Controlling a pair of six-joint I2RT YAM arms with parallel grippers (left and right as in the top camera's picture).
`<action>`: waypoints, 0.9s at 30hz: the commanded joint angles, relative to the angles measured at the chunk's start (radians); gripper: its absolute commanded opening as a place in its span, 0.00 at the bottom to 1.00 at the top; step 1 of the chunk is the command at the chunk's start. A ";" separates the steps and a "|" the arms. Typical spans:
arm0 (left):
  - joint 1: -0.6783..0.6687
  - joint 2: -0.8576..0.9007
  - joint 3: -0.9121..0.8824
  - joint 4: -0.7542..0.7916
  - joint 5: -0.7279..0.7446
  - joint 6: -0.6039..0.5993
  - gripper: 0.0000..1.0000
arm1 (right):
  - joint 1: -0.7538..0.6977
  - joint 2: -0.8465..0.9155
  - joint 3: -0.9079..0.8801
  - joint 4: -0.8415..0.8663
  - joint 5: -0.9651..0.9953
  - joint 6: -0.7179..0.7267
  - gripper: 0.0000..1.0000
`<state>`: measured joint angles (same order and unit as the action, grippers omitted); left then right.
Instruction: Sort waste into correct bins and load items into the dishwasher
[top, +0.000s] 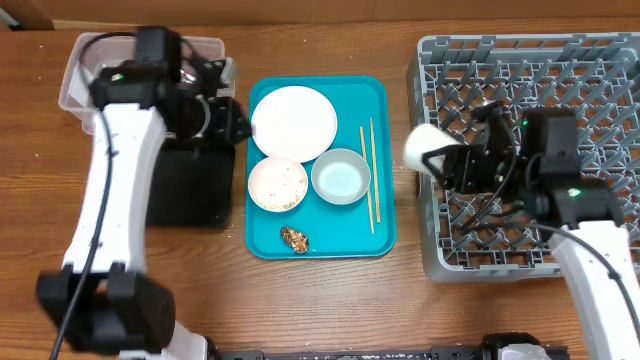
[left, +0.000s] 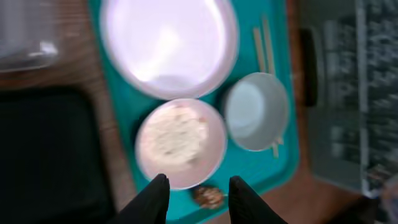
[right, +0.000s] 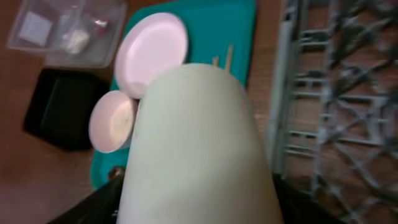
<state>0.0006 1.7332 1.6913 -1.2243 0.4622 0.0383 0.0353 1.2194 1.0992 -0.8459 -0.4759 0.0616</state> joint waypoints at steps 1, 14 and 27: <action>0.043 -0.076 0.014 -0.037 -0.314 -0.073 0.34 | -0.001 -0.011 0.184 -0.111 0.345 0.061 0.30; 0.058 -0.086 0.013 -0.058 -0.361 -0.080 0.28 | -0.448 0.108 0.396 -0.386 0.501 0.117 0.17; 0.058 -0.086 0.013 -0.060 -0.353 -0.080 0.29 | -0.766 0.340 0.402 -0.404 0.502 0.115 0.15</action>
<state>0.0605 1.6539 1.6913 -1.2861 0.1146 -0.0273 -0.7013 1.5558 1.4727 -1.2625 0.0174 0.1654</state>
